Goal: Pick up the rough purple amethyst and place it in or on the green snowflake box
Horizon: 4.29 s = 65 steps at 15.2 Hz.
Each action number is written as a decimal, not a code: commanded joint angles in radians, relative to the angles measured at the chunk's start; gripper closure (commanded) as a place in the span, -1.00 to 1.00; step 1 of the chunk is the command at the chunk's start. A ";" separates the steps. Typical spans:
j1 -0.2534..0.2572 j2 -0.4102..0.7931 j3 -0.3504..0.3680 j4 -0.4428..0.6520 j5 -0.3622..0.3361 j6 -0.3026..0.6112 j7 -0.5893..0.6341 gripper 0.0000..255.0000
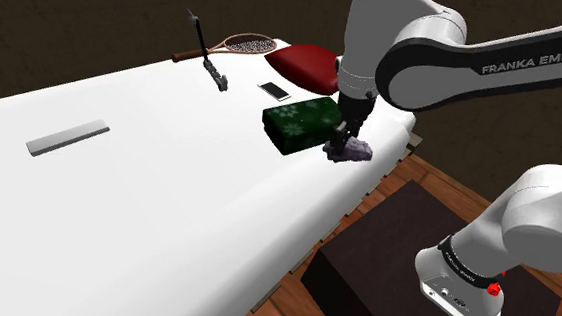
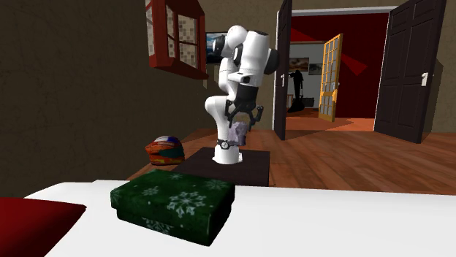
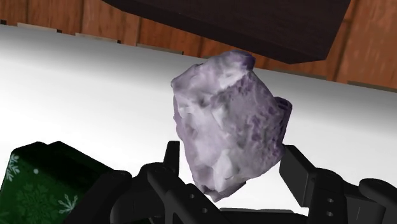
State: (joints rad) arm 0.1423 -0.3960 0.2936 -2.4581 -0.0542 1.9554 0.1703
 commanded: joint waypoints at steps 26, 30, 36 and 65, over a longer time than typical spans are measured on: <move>-0.168 0.686 -0.158 0.901 -0.180 -0.185 -0.271 1.00; -0.169 0.692 -0.160 0.857 -0.183 -0.135 -0.261 1.00; -0.171 0.708 -0.162 0.799 -0.190 -0.063 -0.246 1.00; -0.159 0.717 -0.157 0.819 -0.191 -0.077 -0.232 -1.00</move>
State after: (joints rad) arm -0.0179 0.3228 0.1364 -1.6427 -0.2460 1.8850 -0.0624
